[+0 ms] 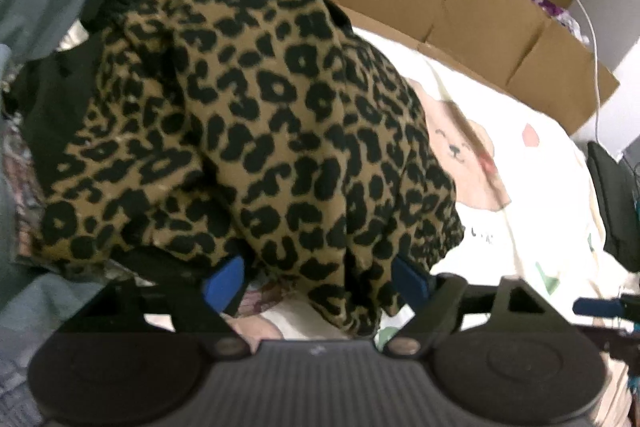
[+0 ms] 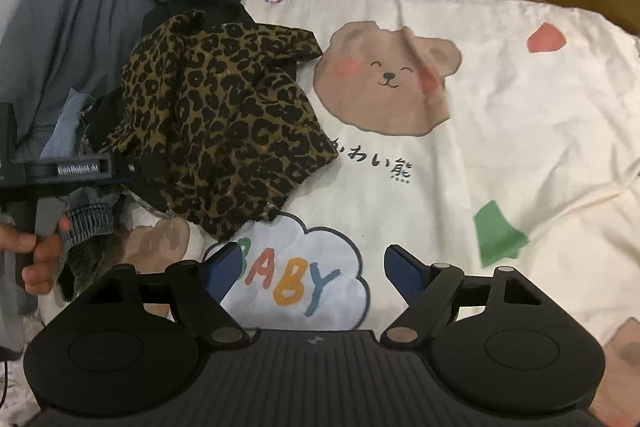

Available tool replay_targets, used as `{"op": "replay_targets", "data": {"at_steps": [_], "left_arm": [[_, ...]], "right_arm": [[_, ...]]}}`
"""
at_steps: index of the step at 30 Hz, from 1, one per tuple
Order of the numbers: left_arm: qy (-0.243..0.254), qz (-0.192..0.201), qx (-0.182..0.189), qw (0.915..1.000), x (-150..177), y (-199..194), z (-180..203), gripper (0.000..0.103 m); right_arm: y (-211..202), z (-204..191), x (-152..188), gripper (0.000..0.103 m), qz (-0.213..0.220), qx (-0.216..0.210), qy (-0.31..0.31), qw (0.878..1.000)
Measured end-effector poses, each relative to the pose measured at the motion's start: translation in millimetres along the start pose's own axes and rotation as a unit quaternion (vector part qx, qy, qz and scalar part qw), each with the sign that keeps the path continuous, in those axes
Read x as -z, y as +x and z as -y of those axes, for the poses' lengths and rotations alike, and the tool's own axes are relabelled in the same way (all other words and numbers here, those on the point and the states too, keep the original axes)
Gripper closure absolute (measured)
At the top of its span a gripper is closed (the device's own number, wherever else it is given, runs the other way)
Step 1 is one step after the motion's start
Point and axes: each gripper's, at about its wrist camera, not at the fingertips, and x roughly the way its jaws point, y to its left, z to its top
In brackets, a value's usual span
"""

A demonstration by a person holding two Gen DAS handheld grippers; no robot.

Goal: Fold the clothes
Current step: 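Move the left gripper onto the leopard-print garment and close on its edge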

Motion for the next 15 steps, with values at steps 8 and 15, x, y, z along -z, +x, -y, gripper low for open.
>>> {"op": "replay_targets", "data": {"at_steps": [8,15], "left_arm": [[-0.029,-0.009,0.009,0.9995,12.3,35.2,-17.5,0.054],[-0.041,0.011,0.038,0.9984,17.6,20.6,-26.0,0.093]], "right_arm": [[40.0,-5.3,0.4,0.022,-0.008,-0.016,0.012,1.000],[59.9,-22.0,-5.0,0.028,-0.009,-0.044,0.016,0.999]]}}
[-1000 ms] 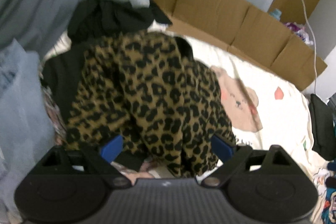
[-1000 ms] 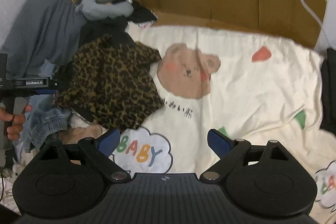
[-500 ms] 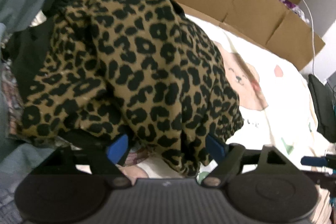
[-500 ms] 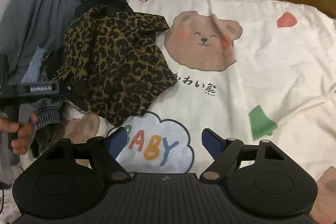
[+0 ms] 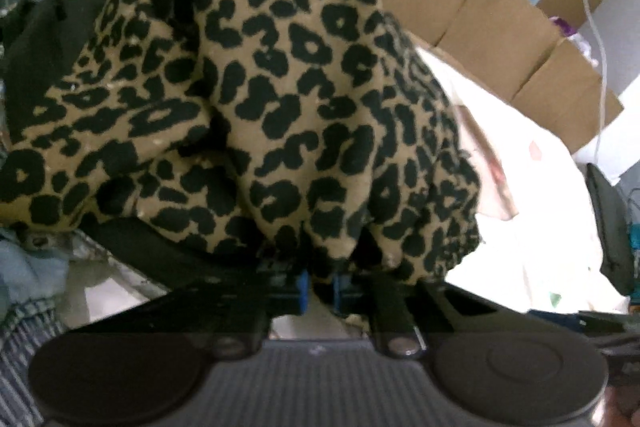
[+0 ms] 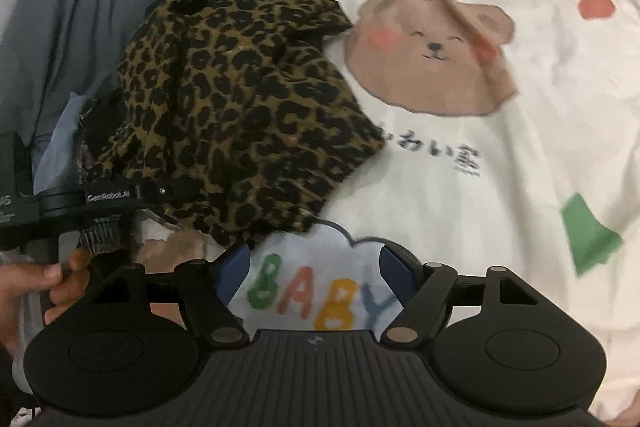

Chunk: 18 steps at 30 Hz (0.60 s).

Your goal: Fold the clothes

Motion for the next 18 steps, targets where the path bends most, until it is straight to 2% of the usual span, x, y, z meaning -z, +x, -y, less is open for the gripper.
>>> {"op": "replay_targets", "data": {"at_steps": [8,13,16,18], "left_arm": [[0.003,0.022,0.023,0.9995,11.5,-35.0,-0.2,0.098],[0.004,0.031,0.022,0.9993,17.4,-45.0,1.8,0.098],[0.011,0.036,0.022,0.9991,19.2,-49.2,7.1,0.099],[0.017,0.035,0.025,0.9989,18.0,-50.5,11.3,0.099]], "right_arm": [[16.4,-22.9,-9.6,0.028,-0.001,-0.027,-0.030,0.999],[30.8,-39.8,-16.3,0.028,-0.011,-0.045,-0.050,0.998],[37.0,-42.8,-14.7,0.028,-0.022,-0.031,-0.038,0.999],[33.1,-37.2,-10.2,0.028,-0.024,-0.039,-0.004,0.999]]}}
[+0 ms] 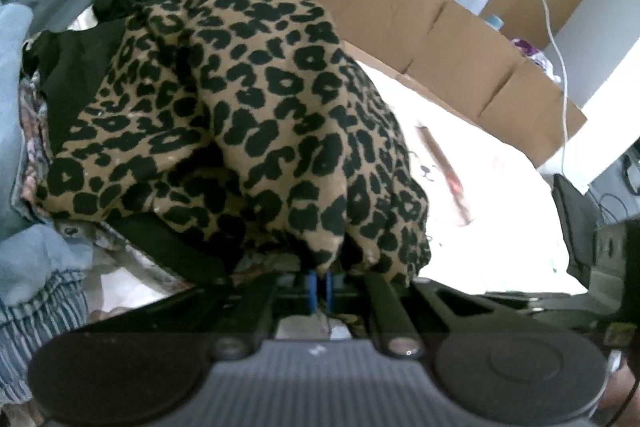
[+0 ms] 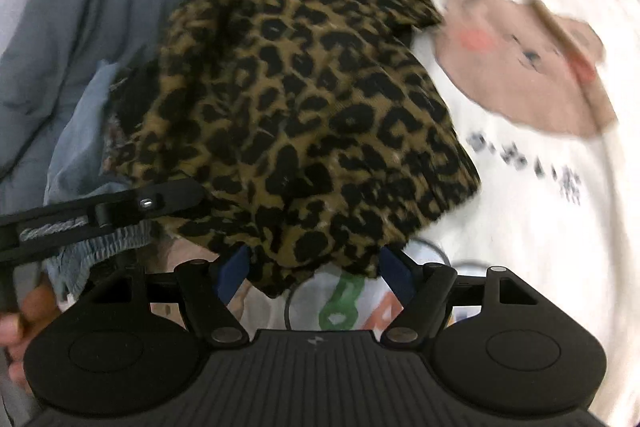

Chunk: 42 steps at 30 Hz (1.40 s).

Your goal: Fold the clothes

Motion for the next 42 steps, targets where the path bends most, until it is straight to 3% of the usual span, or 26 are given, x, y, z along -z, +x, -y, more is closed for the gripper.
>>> {"op": "replay_targets", "data": {"at_steps": [7,11,20,30,31,33,34,37,42], "left_arm": [[0.016,0.007,0.031,0.9994,-4.6,2.9,12.7,0.099],[0.027,0.002,0.059,0.9979,2.5,-5.7,26.4,0.099],[0.031,-0.020,0.100,0.9943,11.6,-5.1,46.6,0.099],[0.028,-0.034,0.086,0.9953,15.9,-7.9,42.3,0.099],[0.024,-0.033,0.090,0.9951,14.4,-7.5,41.1,0.099],[0.003,-0.031,0.104,0.9941,13.9,-8.1,36.4,0.099],[-0.006,-0.030,0.111,0.9934,13.7,-8.3,34.5,0.099],[0.000,-0.032,0.113,0.9931,17.5,-12.4,34.4,0.099],[-0.014,-0.028,0.125,0.9916,15.7,-14.4,31.0,0.099]], "right_arm": [[-30.7,14.5,28.6,0.038,-0.001,-0.051,0.096,0.994],[-51.9,27.3,46.0,0.041,0.013,-0.085,0.168,0.982],[-50.0,56.9,73.8,0.041,0.029,-0.190,0.329,0.925],[-12.3,68.1,82.8,0.040,0.028,-0.231,0.421,0.877],[-8.3,70.3,85.7,0.040,0.028,-0.242,0.438,0.866],[-1.9,77.1,94.7,0.040,0.036,-0.271,0.491,0.827],[0.0,79.8,98.9,0.040,0.039,-0.280,0.508,0.813],[5.3,78.8,102.7,0.039,0.033,-0.285,0.519,0.805],[11.3,79.1,106.7,0.039,0.032,-0.312,0.546,0.777]]}}
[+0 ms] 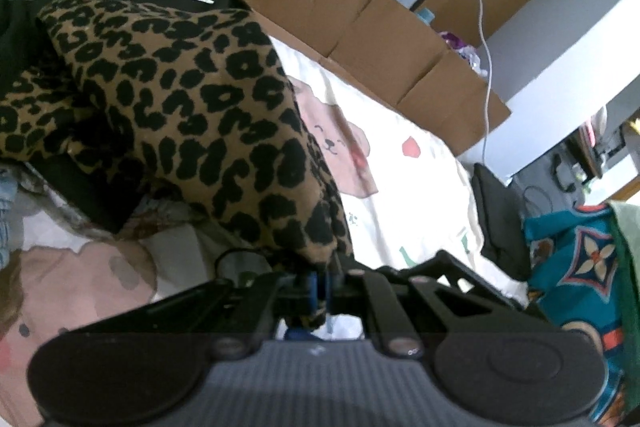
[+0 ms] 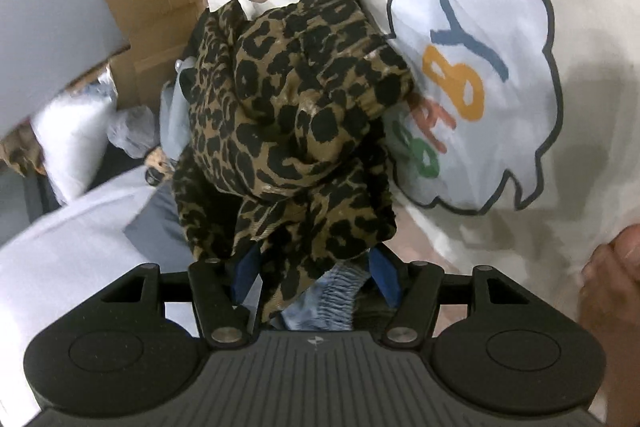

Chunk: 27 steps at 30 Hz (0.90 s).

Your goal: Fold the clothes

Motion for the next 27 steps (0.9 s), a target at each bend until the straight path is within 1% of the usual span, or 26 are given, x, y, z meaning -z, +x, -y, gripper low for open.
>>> {"op": "replay_targets", "data": {"at_steps": [2,4,5,7,8,11,12,13,14,15,17,20,24,27], "left_arm": [[-0.002,-0.001,0.009,1.0000,2.8,-3.1,-1.3,0.099],[0.001,-0.003,0.015,0.9999,5.8,-3.9,-0.2,0.099],[0.001,-0.004,0.019,0.9998,6.5,-4.0,-0.1,0.099],[-0.006,-0.004,0.022,0.9997,7.7,-3.6,-0.7,0.099],[-0.008,-0.005,0.023,0.9997,8.2,-3.6,-1.6,0.099],[-0.018,-0.008,0.026,0.9995,9.9,-5.3,-5.1,0.100],[-0.023,-0.008,0.029,0.9993,10.1,-4.4,-5.6,0.100],[-0.023,-0.010,0.028,0.9993,10.0,-2.7,-4.9,0.100],[-0.019,-0.014,0.025,0.9994,10.0,-0.3,-3.9,0.100],[-0.016,-0.022,0.019,0.9995,9.1,4.4,-1.9,0.100],[-0.010,-0.037,0.012,0.9992,8.5,10.3,0.8,0.099],[0.001,-0.056,0.014,0.9983,6.7,12.5,4.8,0.097],[0.026,-0.055,0.016,0.9980,-4.1,6.0,11.8,0.097],[0.044,-0.047,0.009,0.9979,-15.9,3.2,15.2,0.095]], "right_arm": [[0.1,0.7,-1.3,0.034,0.004,-0.006,0.011,1.000],[1.5,0.7,-2.0,0.034,0.009,-0.008,0.015,1.000],[3.2,0.0,-1.9,0.035,0.011,-0.005,0.011,1.000],[6.5,-1.6,-1.7,0.049,0.013,0.002,0.006,1.000],[8.1,-2.5,-1.6,0.058,0.012,0.005,0.005,1.000],[2.4,-7.1,-4.2,0.067,0.029,0.015,-0.003,0.999],[-1.2,-8.0,-4.4,0.072,0.037,0.015,-0.001,0.999],[-5.1,-9.9,-4.5,0.075,0.046,0.016,-0.001,0.999],[-9.8,-14.2,-4.1,0.081,0.057,0.023,-0.013,0.998],[-14.4,-20.1,-3.7,0.088,0.067,0.037,-0.035,0.996],[-21.6,-31.0,-5.8,0.092,0.074,0.077,-0.072,0.992],[-30.6,-44.5,-13.5,0.093,0.080,0.135,-0.114,0.981],[-43.5,-63.5,-25.8,0.094,0.090,0.205,-0.165,0.961],[-55.1,-79.2,-36.7,0.094,0.083,0.257,-0.209,0.940]]}}
